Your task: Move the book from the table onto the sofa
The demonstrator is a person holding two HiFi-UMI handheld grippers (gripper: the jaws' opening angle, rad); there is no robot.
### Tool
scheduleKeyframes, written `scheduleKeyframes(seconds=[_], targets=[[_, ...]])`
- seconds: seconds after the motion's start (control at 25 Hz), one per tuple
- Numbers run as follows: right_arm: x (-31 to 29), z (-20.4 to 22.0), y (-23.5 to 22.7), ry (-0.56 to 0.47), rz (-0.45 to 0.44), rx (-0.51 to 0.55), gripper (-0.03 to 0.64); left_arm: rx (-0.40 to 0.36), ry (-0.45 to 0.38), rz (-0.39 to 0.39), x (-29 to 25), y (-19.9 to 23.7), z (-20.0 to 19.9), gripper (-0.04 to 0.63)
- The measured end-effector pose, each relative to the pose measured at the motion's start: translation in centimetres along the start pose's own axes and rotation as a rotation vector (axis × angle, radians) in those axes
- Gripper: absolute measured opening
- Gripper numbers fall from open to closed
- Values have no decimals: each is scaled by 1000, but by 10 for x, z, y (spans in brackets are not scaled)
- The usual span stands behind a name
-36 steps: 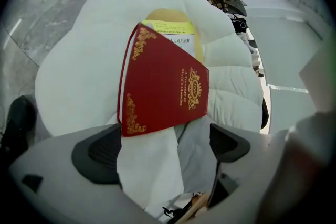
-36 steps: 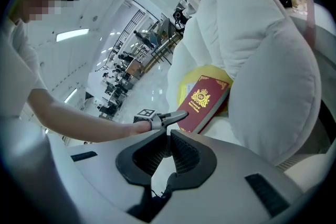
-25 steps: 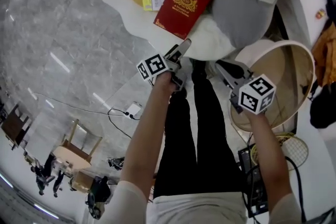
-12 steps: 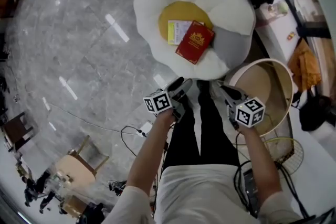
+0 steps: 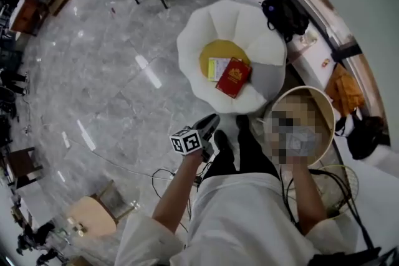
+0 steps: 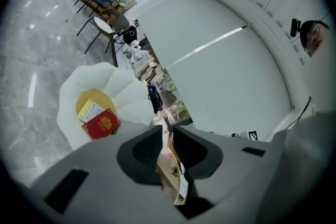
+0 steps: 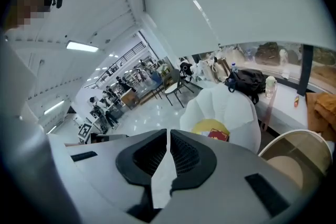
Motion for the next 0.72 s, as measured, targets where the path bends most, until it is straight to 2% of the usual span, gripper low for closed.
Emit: scheduleKeyframes(seconds=[0.2, 0.48, 0.72], targets=[[45, -21, 27, -92, 23, 31, 43, -122, -7, 50, 39, -48, -11, 7], [96, -34, 30, -170, 62, 36, 43, -220, -15, 96, 61, -93, -16, 2], [129, -63, 29, -195, 25, 143, 43, -341, -29, 89, 64, -135, -18, 2]])
Point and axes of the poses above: the fingertips, and each gripper's own axes: x backward along the fingers, y to its left, z out of its underside, the point moved 6 cm from there along x, backward along the fingers, and after that the axes turned 10 degrees about -y, right-handed, at the moved point
